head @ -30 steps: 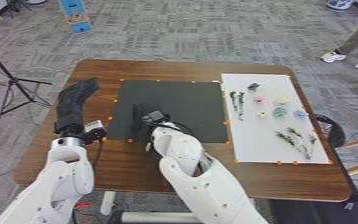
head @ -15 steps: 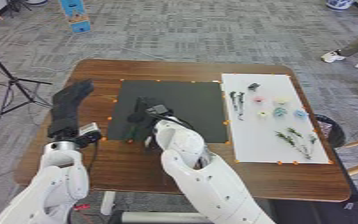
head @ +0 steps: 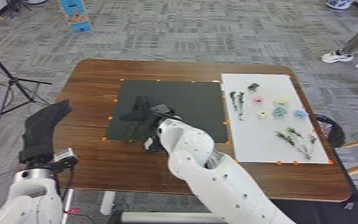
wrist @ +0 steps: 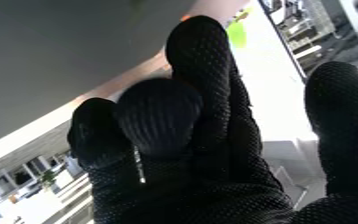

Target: Arrange flowers

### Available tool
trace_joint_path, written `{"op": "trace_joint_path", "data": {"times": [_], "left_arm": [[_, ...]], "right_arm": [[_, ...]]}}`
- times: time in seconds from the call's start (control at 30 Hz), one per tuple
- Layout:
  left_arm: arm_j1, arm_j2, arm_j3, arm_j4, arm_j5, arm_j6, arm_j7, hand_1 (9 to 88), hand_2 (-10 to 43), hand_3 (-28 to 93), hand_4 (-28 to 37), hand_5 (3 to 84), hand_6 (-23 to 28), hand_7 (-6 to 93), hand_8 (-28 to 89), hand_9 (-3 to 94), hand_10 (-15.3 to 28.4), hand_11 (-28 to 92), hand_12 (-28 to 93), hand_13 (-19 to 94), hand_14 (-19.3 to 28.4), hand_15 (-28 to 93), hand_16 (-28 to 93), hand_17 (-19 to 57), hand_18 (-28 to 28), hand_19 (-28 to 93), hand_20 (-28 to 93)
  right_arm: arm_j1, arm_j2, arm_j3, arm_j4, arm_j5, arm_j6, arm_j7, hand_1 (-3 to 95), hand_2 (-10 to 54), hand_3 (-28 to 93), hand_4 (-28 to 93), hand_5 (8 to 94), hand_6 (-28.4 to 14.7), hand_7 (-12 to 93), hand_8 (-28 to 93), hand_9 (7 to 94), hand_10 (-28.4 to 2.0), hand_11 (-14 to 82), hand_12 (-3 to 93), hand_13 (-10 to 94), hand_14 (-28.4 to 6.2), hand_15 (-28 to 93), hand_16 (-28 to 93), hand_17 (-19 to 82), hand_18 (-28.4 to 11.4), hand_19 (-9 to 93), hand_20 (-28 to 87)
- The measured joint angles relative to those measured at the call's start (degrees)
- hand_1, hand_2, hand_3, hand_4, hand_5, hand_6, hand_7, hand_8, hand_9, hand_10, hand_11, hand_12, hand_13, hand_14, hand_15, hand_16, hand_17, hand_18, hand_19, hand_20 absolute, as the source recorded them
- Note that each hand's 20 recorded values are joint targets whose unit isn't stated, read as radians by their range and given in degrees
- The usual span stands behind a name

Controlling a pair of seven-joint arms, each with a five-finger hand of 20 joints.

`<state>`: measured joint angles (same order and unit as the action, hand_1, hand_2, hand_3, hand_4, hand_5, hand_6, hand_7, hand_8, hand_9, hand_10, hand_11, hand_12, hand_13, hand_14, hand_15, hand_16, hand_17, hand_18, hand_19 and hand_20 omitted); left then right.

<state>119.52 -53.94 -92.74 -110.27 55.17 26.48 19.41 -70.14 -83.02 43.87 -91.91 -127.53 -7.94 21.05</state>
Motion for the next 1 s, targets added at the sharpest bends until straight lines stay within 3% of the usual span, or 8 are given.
{"op": "trace_joint_path", "data": {"times": [0.07, 0.23, 0.37, 0.6, 0.67, 0.83, 0.93, 1.0], "left_arm": [[1.1, 0.18, -0.93, 0.24, 0.36, -0.07, -0.36, 17.1, 1.8, 75, -28.3, 50.8, 2.5, 15.3, -8, 49.9, 12.6, 17, 11, 38, 12.7, 11, -1, 9.2, 7.5, 3, 17], [3.7, 0.67, -3.19, 0.87, 0.75, -0.07, -0.76, 17.1, 2.2, 75, -28.3, 50.9, 2.4, 15.4, -8, 50.0, 12.6, 17, 11, 38, 12.6, 12, -1, 9.3, 7.4, 3, 17], [5.2, 0.97, -4.01, 1.26, 1.41, 0.09, -1.26, 17.1, 2.6, 75, -28.3, 50.9, 2.3, 15.5, -8, 50.0, 12.6, 17, 11, 38, 12.6, 12, -1, 9.0, 7.7, 3, 17], [5.7, 0.92, -3.78, 1.34, 1.92, 0.3, -2.37, 17.0, 3.2, 75, -28.3, 50.9, 1.9, 15.9, -8, 50.2, 12.4, 17, 11, 37, 12.9, 12, -1, 6.6, 9.6, 4, 17], [5.5, 0.86, -3.43, 1.34, 2.07, 0.27, -2.56, 16.9, 3.2, 75, -28.3, 50.8, 1.8, 16.0, -9, 50.2, 12.3, 17, 11, 37, 13.1, 12, 0, 6.4, 9.7, 4, 17], [4.9, 0.37, -2.92, 1.11, 2.62, -0.05, -2.77, 16.9, 3.3, 75, -28.3, 50.7, 1.7, 16.0, -9, 50.3, 12.4, 17, 11, 38, 13.2, 12, 0, 6.2, 9.7, 4, 16], [4.7, 0.1, -2.95, 0.63, 2.81, -0.18, -2.78, 16.7, 3.1, 76, -28.3, 50.6, 1.7, 16.0, -9, 50.3, 12.4, 17, 11, 38, 13.3, 12, 0, 6.2, 9.6, 4, 16], [4.8, -0.05, -3.36, 0.0, 2.91, -0.31, -2.86, 16.7, 3.0, 76, -28.3, 50.6, 1.7, 16.0, -9, 50.2, 12.4, 17, 11, 38, 13.3, 12, 0, 6.3, 9.6, 4, 16]], "right_arm": [[0.4, 2.2, -0.4, -2.4, 2.2, 0.1, 0.4, 23.2, 5.6, 57, -5, 70.4, -4.6, 13, -5, 84.4, -14.5, 29.2, 29.8, 84, -9.4, 49, 38, 50, -22.8, 88, 43], [0.0, 8.2, 0.4, -9.1, 7.4, 0.3, 0.7, 22.0, 5.8, 59, -6, 63.3, -5.7, 13, -4, 70.8, -19.5, 17.1, 24.0, 66, -18.5, 39, 31, 31, -25.0, 68, 47], [-2.8, 11.8, 4.7, -13.9, 15.2, -0.5, -0.6, 19.9, 5.5, 63, -7, 57.5, -5.9, 12, -5, 62.3, -20.1, 12.8, 21.3, 54, -20.5, 33, 28, 21, -24.0, 56, 44], [-7.5, 14.6, 9.8, -15.7, 30.2, -3.0, -7.6, 16.4, 5.2, 66, -9, 45.6, -5.2, 11, -5, 48.3, -17.0, 5.5, 17.6, 39, -21.1, 26, 28, 11, -21.2, 46, 41], [-8.4, 14.4, 10.8, -15.1, 30.7, -6.7, -11.1, 16.4, 5.7, 66, -10, 43.9, -4.6, 12, -5, 45.6, -16.1, 5.1, 16.8, 37, -20.8, 24, 29, 9, -20.6, 44, 40], [-10.9, 13.8, 14.5, -14.1, 26.6, -18.2, -20.2, 17.0, 7.2, 66, -11, 44.3, -4.7, 13, -5, 44.7, -17.4, 5.5, 17.0, 37, -20.4, 24, 30, 9, -20.4, 43, 39], [-13.8, 15.2, 15.5, -17.4, 22.7, -16.9, -20.0, 19.0, 4.9, 67, -12, 46.8, -4.7, 15, -6, 48.7, -17.5, 7.1, 17.8, 40, -19.8, 26, 30, 12, -21.0, 44, 40], [-16.8, 17.0, 16.8, -20.8, 21.5, -11.9, -19.4, 21.0, 2.1, 68, -12, 50.3, -4.4, 16, -7, 53.7, -17.4, 9.5, 18.1, 46, -19.0, 29, 29, 15, -21.3, 49, 42]]}}
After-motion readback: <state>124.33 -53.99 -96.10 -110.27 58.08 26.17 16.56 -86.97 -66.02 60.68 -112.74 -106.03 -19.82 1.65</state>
